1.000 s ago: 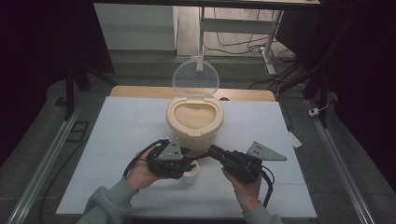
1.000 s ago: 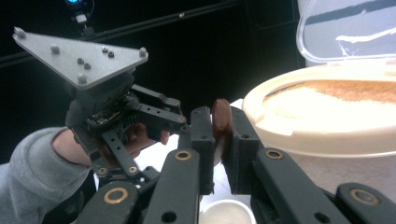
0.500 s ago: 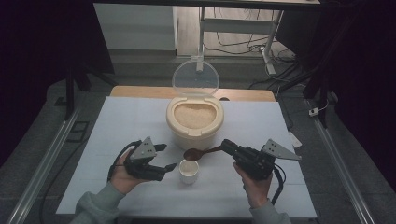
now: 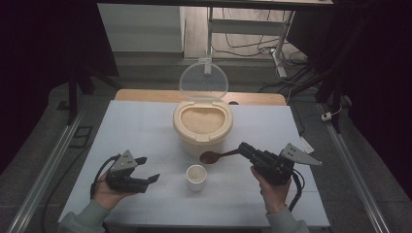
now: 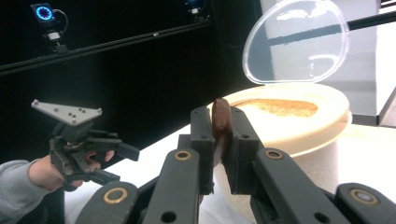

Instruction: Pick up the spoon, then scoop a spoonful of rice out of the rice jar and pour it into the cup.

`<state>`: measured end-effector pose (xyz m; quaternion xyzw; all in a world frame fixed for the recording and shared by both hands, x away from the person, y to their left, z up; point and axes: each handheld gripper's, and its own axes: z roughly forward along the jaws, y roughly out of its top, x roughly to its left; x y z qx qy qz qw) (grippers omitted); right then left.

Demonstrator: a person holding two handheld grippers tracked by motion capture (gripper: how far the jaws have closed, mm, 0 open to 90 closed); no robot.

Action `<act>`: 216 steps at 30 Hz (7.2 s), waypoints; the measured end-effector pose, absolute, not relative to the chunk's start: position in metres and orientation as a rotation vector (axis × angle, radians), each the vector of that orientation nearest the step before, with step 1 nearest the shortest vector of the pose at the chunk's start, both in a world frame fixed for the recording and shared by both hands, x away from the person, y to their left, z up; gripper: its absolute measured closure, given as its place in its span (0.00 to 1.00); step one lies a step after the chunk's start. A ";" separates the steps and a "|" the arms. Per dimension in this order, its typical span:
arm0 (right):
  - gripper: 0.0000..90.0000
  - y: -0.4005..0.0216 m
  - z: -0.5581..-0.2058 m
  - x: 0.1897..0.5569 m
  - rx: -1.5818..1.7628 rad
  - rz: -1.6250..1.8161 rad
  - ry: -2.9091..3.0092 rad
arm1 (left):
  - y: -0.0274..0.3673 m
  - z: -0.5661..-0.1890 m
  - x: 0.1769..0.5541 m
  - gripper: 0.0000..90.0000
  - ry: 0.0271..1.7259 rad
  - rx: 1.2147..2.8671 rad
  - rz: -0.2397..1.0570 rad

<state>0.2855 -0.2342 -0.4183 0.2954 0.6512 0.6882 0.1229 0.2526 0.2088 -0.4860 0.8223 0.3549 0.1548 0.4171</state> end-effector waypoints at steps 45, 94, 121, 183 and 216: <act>0.92 -0.245 -0.370 0.305 0.837 2.059 1.705 | 0.230 -0.506 0.252 0.24 0.990 2.050 0.349; 0.92 -0.181 -0.378 0.395 1.002 1.602 1.842 | 0.229 -0.510 0.254 0.23 0.978 2.079 0.333; 0.91 -0.195 -0.413 0.419 1.507 1.921 1.733 | 0.227 -0.510 0.254 0.23 0.972 2.088 0.331; 0.92 -0.242 -0.412 0.419 1.958 2.208 1.554 | 0.224 -0.510 0.254 0.23 0.948 2.116 0.349; 0.92 -0.244 -0.407 0.396 1.953 2.274 1.660 | 0.224 -0.509 0.254 0.23 0.947 2.113 0.348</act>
